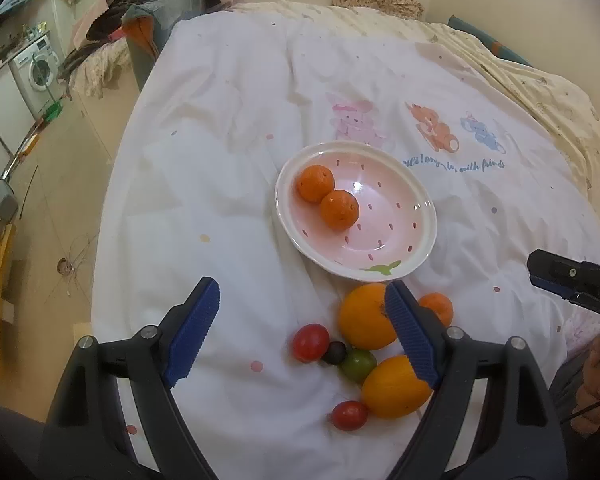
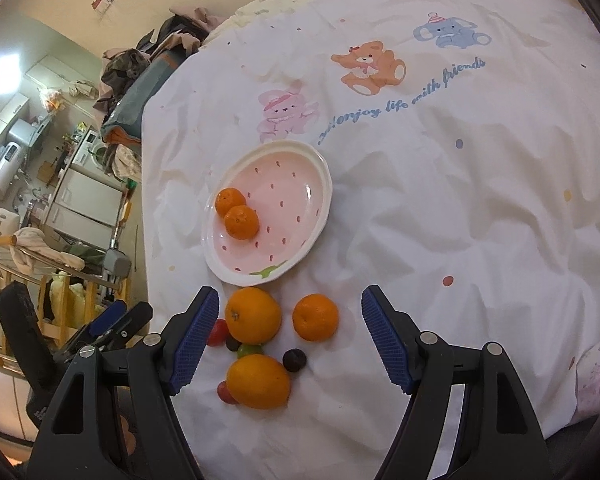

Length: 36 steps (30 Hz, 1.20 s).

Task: Organize fruits
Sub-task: 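Withdraw both open grippers from the plate back toward the fruit, then close the left gripper around a large orange and lift it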

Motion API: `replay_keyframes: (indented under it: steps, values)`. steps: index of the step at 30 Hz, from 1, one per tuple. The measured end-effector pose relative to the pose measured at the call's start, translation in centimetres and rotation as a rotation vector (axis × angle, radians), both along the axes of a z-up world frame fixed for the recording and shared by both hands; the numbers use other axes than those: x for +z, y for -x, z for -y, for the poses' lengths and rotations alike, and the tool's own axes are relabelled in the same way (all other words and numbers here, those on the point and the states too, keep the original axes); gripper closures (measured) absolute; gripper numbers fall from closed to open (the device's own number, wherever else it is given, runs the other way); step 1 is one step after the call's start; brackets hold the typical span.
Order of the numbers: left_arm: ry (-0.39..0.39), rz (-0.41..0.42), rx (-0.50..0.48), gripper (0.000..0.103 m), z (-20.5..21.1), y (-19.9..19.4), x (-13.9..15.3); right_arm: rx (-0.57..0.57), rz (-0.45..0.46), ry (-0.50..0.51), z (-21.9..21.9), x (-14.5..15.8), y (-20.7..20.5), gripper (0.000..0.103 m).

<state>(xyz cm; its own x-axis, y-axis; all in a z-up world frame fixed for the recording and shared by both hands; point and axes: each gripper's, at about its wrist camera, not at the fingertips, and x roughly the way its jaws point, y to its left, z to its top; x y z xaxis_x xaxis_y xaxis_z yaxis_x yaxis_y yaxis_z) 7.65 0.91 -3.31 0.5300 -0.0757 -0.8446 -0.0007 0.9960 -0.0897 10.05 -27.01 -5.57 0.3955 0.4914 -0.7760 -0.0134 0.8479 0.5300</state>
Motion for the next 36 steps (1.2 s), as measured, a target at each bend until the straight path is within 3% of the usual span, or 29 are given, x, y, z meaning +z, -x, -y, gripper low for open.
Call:
replay_keyframes:
  steps: [6, 11, 18, 20, 31, 33, 36]
  values:
    - [-0.033, -0.023, -0.027, 0.021, 0.8, -0.2, -1.0, -0.050, -0.024, 0.031, 0.9, -0.7, -0.1, 0.026]
    - [-0.042, -0.127, -0.088, 0.021, 2.1, -0.2, -3.3, -0.101, -0.073, 0.013, 2.3, -1.7, -0.5, 0.026]
    - [0.001, -0.239, -0.294, 0.021, 6.2, 0.9, -5.2, -0.107, -0.108, 0.015, 2.4, -2.5, -0.9, 0.026]
    - [-0.020, -0.269, -0.341, 0.021, 7.4, 1.4, -5.9, -0.105, -0.108, 0.018, 2.4, -2.5, -0.9, 0.026]
    - [-0.158, -0.308, -0.426, 0.022, 11.3, 2.8, -9.0, -0.083, -0.122, 0.042, 1.5, -3.1, -1.3, 0.026]
    - [-0.165, -0.304, -0.422, 0.031, 11.5, 2.7, -9.1, -0.082, -0.123, 0.045, 1.5, -3.1, -1.2, 0.026]
    - [-0.158, -0.309, -0.427, 0.034, 11.7, 2.7, -9.2, -0.084, -0.123, 0.047, 1.6, -3.1, -1.2, 0.026]
